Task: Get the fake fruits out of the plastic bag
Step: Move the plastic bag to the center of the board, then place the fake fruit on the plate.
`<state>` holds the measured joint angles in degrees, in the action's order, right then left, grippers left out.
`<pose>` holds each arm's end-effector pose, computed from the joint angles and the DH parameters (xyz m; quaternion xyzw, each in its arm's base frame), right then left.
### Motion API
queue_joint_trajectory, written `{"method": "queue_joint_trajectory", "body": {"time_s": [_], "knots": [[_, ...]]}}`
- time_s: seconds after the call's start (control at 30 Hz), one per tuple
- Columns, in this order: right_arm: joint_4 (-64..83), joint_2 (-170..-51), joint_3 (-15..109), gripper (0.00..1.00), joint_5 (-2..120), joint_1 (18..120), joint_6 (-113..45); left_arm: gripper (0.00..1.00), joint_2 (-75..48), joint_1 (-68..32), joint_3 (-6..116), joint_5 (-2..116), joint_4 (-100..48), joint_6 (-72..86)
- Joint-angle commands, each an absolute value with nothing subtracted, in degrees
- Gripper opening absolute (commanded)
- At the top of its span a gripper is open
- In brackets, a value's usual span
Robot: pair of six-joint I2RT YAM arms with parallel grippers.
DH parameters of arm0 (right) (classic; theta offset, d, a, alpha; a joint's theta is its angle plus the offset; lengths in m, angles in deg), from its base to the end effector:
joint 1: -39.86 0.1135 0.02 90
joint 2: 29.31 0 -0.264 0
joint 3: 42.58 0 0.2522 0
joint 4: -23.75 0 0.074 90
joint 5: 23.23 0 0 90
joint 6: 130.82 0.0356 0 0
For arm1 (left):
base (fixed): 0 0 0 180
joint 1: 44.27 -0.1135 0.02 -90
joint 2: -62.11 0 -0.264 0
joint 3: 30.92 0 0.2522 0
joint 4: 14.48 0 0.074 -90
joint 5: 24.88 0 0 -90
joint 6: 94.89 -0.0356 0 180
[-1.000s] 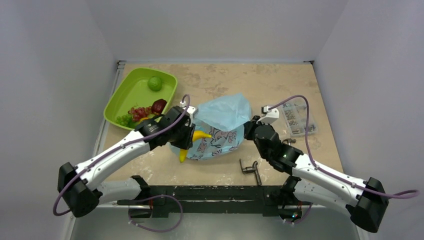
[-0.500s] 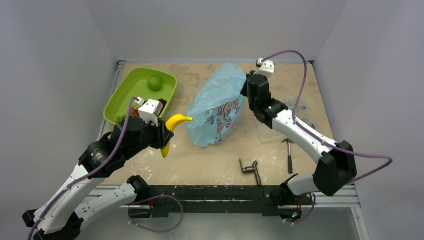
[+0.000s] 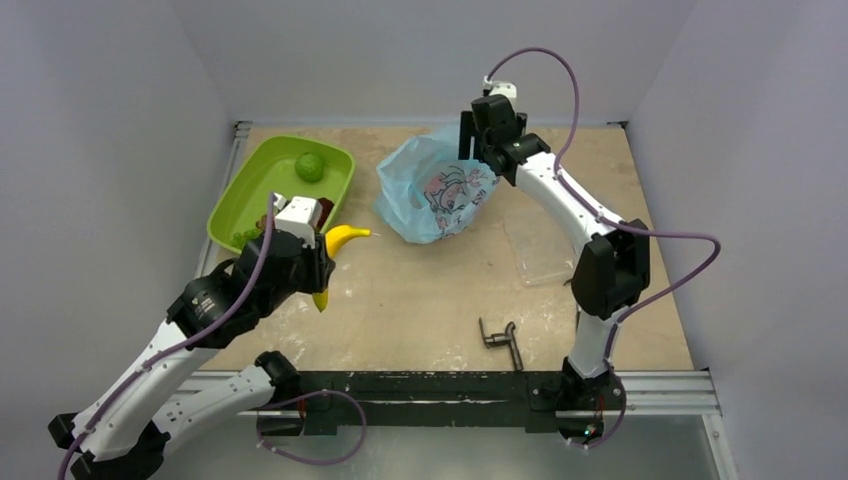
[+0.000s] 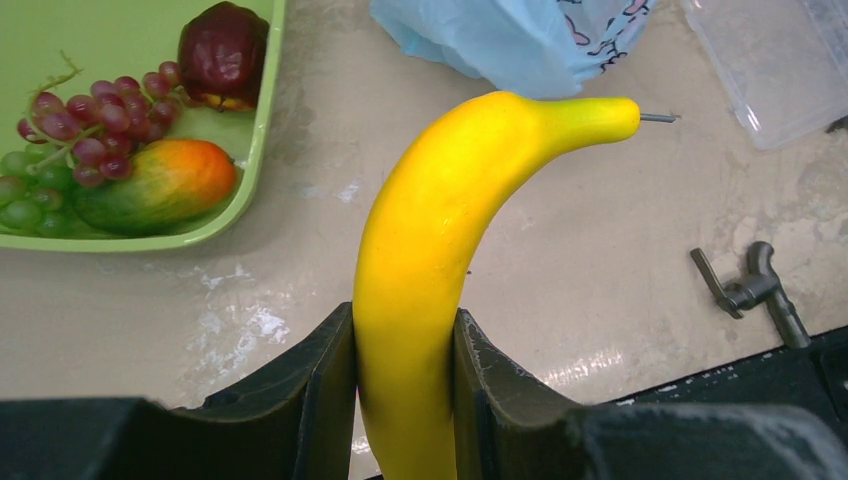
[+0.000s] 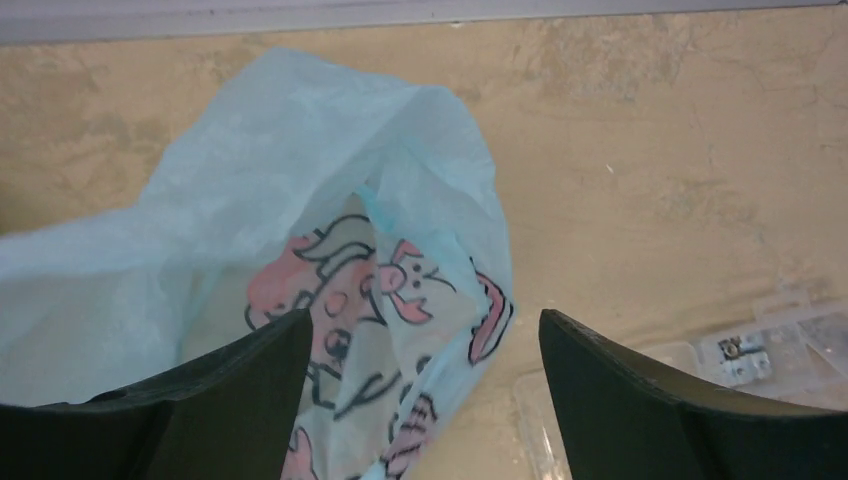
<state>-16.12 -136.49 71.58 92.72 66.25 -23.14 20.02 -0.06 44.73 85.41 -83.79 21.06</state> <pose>0.3987 0.1804 0.3388 0.0420 0.8616 -0.0081 0.5058 0.0956 -0.0758 0.3671 0.0597 0.8777 -0.1296 0.4574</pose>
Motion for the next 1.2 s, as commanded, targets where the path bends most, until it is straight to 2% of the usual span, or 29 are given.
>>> {"method": "queue_joint_trajectory", "body": {"time_s": [0.0, 0.1, 0.27, 0.47, 0.73, 0.8, 0.93, 1.0, 1.07, 1.1, 1.13, 1.17], "knots": [[-21.38, -128.13, 69.09, 0.88, 95.63, 66.37, -25.69, 0.00, 18.26, -2.24, 45.35, 91.55, -83.55, 22.16], [-20.78, -123.59, 66.21, 0.99, 95.99, 66.45, -26.08, 0.00, 16.41, -6.70, 45.74, 90.74, -82.45, 21.17], [-20.48, -116.23, 61.52, 0.99, 89.26, 66.43, -25.16, 0.00, 11.51, -18.12, 47.01, 83.96, -79.05, 19.38], [-17.13, -106.84, 49.43, 0.99, 79.02, 66.45, -23.42, 0.00, 1.68, -32.00, 51.73, 71.93, -74.07, 19.29], [-17.69, -96.10, 40.01, 0.99, 78.15, 66.46, -22.60, 0.00, -19.01, -41.19, 62.82, 72.34, -70.93, 15.95], [-17.62, -92.88, 38.44, 0.99, 78.14, 66.41, -22.46, 0.20, -25.86, -42.92, 67.61, 73.77, -73.82, 14.85], [-15.38, -87.44, 33.75, 0.99, 76.21, 66.47, -22.38, 0.33, -36.25, -47.35, 75.20, 66.55, -77.35, 14.44], [-15.03, -85.56, 31.80, 0.99, 75.92, 66.37, -22.36, 0.45, -38.85, -48.69, 76.16, 63.09, -76.73, 14.21], [-15.03, -84.04, 30.12, 0.99, 75.92, 66.47, -22.27, 0.78, -40.20, -49.09, 76.81, 61.84, -76.79, 13.52], [-15.10, -83.32, 29.20, 0.99, 75.86, 66.49, -22.23, 0.91, -40.21, -49.03, 76.38, 62.16, -76.30, 13.10], [-15.24, -82.71, 28.58, 0.99, 75.64, 66.43, -22.07, 0.97, -39.51, -49.09, 75.56, 62.81, -75.50, 12.66], [-15.57, -82.25, 28.09, 0.99, 75.33, 66.48, -21.79, 0.99, -38.63, -49.06, 74.58, 63.64, -74.66, 12.48]]}}
